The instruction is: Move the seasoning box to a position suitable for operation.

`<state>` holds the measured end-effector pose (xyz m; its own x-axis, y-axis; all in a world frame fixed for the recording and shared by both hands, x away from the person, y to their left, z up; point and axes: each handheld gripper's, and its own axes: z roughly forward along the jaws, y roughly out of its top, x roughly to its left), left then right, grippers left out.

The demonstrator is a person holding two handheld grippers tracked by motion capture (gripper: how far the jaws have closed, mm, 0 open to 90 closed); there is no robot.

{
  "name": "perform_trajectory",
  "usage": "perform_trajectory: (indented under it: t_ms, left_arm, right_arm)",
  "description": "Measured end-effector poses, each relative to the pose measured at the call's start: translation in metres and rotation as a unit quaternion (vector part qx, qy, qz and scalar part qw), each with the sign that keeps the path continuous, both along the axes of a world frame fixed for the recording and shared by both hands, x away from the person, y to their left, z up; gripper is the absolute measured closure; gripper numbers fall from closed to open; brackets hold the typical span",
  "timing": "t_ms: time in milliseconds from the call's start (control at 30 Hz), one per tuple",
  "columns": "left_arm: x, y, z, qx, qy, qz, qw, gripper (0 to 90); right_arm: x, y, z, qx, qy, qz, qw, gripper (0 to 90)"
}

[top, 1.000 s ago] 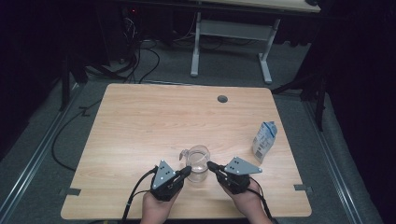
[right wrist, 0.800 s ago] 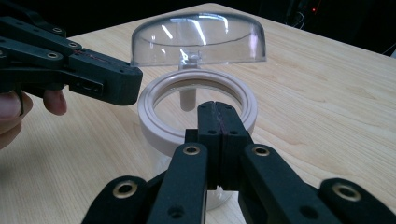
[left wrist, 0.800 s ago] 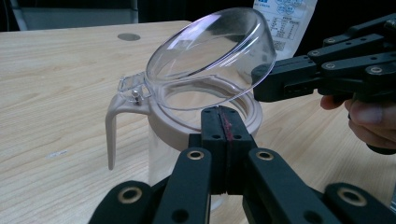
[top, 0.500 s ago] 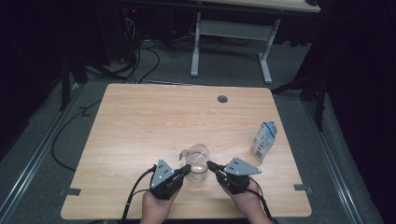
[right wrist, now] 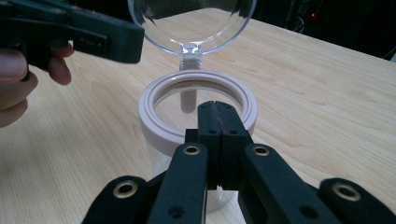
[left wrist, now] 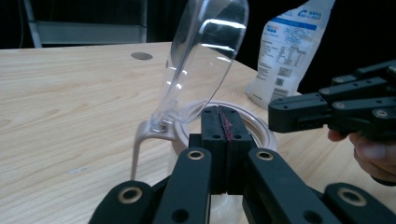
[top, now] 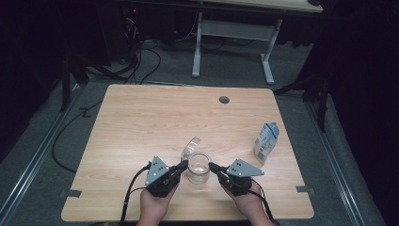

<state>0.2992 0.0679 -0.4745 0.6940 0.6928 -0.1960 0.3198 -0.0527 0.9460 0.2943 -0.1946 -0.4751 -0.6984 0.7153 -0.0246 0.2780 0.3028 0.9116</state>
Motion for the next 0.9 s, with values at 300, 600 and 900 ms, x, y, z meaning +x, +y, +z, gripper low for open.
perform_trajectory:
  t_ms: [300,600,900]
  left_arm:
    - [0.004,0.01,0.0,-0.005,0.002,0.013,0.9999,89.9]
    - [0.001,0.007,-0.002,0.008,0.002,0.003,1.0,89.1]
    - [-0.004,0.018,-0.004,0.049,-0.011,0.006,0.9987,86.2]
  right_arm:
    - [0.0,0.0,0.0,0.0,-0.001,0.001,1.0,90.0]
    - [0.0,-0.001,0.0,0.002,0.002,0.001,1.0,89.0]
    - [0.004,-0.017,0.001,0.013,0.0,-0.03,0.9995,81.5]
